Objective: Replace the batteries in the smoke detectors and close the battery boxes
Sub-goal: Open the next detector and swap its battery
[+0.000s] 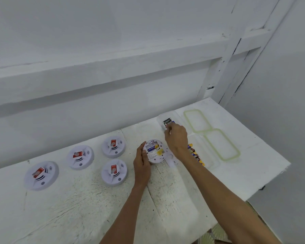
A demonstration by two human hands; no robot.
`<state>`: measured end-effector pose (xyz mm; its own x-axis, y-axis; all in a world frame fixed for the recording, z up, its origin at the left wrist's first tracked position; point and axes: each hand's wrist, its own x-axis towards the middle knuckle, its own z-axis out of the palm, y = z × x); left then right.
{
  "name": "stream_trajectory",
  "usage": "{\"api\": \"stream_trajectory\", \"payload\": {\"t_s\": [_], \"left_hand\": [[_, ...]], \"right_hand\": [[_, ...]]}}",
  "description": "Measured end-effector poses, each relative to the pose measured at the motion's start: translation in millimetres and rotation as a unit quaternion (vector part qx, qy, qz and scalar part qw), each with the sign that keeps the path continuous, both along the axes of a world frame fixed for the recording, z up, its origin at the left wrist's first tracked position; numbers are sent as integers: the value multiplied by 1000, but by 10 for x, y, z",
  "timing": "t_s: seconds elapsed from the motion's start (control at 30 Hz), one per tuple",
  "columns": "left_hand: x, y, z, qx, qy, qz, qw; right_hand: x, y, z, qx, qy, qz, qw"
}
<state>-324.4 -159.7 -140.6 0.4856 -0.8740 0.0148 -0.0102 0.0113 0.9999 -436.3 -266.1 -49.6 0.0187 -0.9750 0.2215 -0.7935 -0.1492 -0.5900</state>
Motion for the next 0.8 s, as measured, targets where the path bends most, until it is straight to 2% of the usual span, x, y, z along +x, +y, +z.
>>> {"api": "stream_trajectory", "payload": {"t_s": [0.2,0.5,0.8], "left_hand": [[3,4,17,-1,3,-3,1000],[11,4,-3,-4,19,-6,1000],[16,-15,-36,1,24,-9,1000]], "right_hand": [[-211,-486,39,119,111,3,987],[-241,-710,-48,189,257,48,947],[-197,-830,-72,207,228,5,951]]}}
